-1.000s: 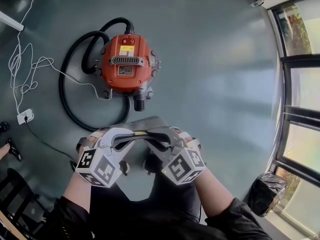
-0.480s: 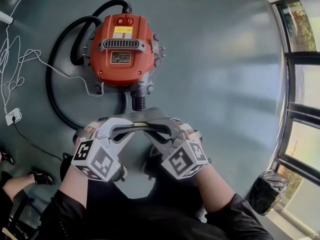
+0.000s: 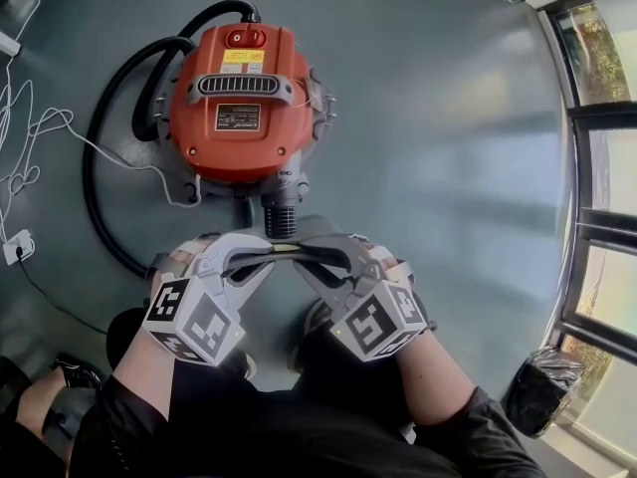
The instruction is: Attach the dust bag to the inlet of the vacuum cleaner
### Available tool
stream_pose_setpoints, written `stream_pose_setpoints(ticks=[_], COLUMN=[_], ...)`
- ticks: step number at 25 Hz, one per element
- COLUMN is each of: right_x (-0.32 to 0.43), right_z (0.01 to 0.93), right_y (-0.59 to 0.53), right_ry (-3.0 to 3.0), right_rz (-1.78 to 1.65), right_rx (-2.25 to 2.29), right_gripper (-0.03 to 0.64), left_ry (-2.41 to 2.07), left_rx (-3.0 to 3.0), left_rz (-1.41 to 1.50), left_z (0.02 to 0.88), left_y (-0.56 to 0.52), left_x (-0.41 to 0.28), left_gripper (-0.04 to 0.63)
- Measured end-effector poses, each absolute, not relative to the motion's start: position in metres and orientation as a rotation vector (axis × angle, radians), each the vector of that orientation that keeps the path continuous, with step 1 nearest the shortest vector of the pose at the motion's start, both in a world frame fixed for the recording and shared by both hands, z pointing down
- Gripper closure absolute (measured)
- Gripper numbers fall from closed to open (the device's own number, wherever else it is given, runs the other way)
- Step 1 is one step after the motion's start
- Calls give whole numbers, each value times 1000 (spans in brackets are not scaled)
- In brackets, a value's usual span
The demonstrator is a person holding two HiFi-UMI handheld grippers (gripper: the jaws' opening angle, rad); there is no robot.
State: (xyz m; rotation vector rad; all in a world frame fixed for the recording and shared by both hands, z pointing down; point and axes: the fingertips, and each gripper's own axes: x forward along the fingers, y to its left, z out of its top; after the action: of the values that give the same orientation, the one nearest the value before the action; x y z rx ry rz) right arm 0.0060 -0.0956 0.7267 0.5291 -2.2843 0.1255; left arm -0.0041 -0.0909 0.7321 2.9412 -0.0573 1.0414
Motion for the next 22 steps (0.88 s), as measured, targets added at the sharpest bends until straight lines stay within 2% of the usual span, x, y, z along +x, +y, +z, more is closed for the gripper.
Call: stream_pose_setpoints(ticks=[22], right_x=[6], right_z=[734], right_y=[-121], right_ry=[-2253], right_rz=[-36], right_rx=[593], right_gripper=[549], left_ry=[-187], left_rx=[3025], left_rz=[988], left_z=[740], left_y=[-116], left_x=[-8], left_gripper=[529])
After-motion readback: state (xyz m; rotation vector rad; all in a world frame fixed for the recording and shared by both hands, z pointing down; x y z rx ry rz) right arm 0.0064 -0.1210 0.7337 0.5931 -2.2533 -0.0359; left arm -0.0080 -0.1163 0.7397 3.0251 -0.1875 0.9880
